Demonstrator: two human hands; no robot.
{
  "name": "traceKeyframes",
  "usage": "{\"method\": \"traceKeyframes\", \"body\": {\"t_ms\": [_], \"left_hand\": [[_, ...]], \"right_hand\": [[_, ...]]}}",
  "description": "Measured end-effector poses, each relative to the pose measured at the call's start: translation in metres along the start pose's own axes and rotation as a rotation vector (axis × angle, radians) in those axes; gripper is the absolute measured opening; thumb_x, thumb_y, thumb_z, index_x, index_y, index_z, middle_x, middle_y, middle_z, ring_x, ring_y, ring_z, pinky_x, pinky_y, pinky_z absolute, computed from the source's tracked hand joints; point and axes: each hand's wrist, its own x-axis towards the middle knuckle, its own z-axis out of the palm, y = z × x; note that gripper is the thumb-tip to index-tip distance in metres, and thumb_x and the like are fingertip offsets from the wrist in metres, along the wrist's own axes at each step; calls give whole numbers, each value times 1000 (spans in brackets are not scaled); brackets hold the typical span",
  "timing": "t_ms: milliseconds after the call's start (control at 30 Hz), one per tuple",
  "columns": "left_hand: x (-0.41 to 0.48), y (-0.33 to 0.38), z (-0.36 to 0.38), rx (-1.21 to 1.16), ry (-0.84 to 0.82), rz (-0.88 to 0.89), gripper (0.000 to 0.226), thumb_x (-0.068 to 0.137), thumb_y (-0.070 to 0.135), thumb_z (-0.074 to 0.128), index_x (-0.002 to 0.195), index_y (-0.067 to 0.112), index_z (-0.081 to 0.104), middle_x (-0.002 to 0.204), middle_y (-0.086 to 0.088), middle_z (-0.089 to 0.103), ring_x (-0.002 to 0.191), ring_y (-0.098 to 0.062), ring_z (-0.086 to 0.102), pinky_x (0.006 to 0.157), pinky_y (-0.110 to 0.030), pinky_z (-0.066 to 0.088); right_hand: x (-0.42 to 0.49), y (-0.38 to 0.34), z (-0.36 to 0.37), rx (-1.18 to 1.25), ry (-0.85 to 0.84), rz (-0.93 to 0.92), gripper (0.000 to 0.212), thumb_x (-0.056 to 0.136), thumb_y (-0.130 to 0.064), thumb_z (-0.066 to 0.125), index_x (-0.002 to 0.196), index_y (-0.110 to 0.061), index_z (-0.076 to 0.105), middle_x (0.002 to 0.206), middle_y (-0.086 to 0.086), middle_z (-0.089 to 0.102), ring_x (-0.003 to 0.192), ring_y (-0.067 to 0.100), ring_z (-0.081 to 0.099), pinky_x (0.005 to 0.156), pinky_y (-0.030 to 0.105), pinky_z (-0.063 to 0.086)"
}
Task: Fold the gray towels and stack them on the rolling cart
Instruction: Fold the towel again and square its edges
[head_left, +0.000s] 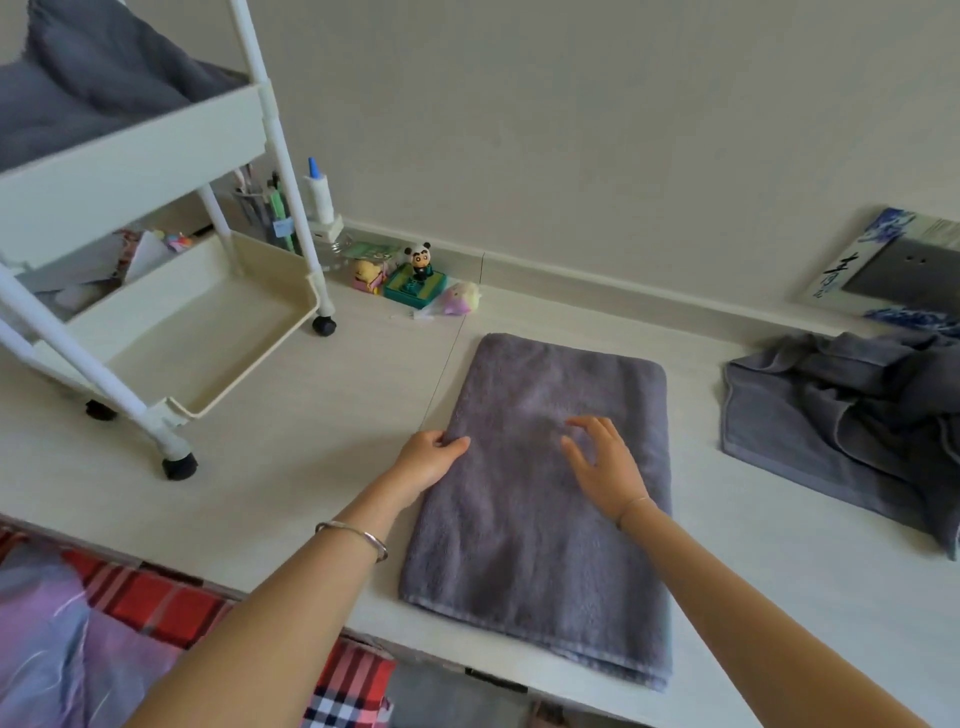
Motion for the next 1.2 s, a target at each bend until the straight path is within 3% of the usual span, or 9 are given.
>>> {"method": "traceKeyframes", "body": {"t_ms": [333,433,533,667,767,900,1033,1133,1200], "left_hand": [[95,53,20,-75,79,12,33,97,35,47,109,9,63,106,-12,65,99,-26,62,95,-43,49],[107,58,25,-40,49,124,32,97,31,48,107,5,63,96,-11,66,92,-26,62,85,-36,49],[100,63,33,61,-22,297,27,98,27,48,112,7,61,97,-5,65,90,-16,58,81,-30,44],[98,61,33,66,-77,334,27,98,35,46,107,15,62,100,-13,67,89,-16,59,86,-37,46],[100,56,30,90,-107,170,37,93,53,45,78,20,50,68,-1,45,68,-14,40,64,-31,32],[100,56,28,52,-167,70,56,69,87,41,90,36,51,97,8,44,86,-10,44,71,-24,32],[102,53,29,1,-162,65,57,86,69,41,126,31,55,116,15,48,107,-5,42,92,-25,32],[102,51,30,84,-86,95,45,94,50,47,112,12,63,93,1,56,86,-14,50,75,-28,34],[102,51,33,82,-40,95,43,94,45,50,105,5,63,84,-1,55,77,-14,49,70,-28,33]], "right_hand": [[144,0,0,-20,-216,22,35,91,-32,59,121,-16,56,124,3,58,116,19,52,105,37,38],[177,-7,0,41,-198,-30,44,88,-33,62,128,-17,51,129,1,51,122,16,46,107,33,35],[207,-20,-7,185,-427,6,55,85,-37,66,135,-22,47,130,-11,47,121,6,41,107,26,29],[234,-13,-18,58,-787,69,83,62,-61,77,132,-23,51,132,-7,57,124,13,50,112,41,31],[239,-13,-27,-36,-797,-25,45,77,-43,73,116,-23,63,116,-6,66,112,13,59,107,41,39],[237,-20,-48,88,-889,-68,39,81,-38,70,114,-17,63,113,-7,68,107,12,63,104,39,42],[236,1,-48,-454,-797,-145,50,66,-66,69,98,-28,66,105,-16,63,103,10,56,102,35,39],[233,7,-49,-310,-695,-188,21,78,-48,69,84,-28,66,94,-6,67,96,16,61,89,31,46],[231,4,-56,-119,-723,-78,26,84,-42,66,90,-17,69,92,0,71,89,18,66,84,30,52]]}}
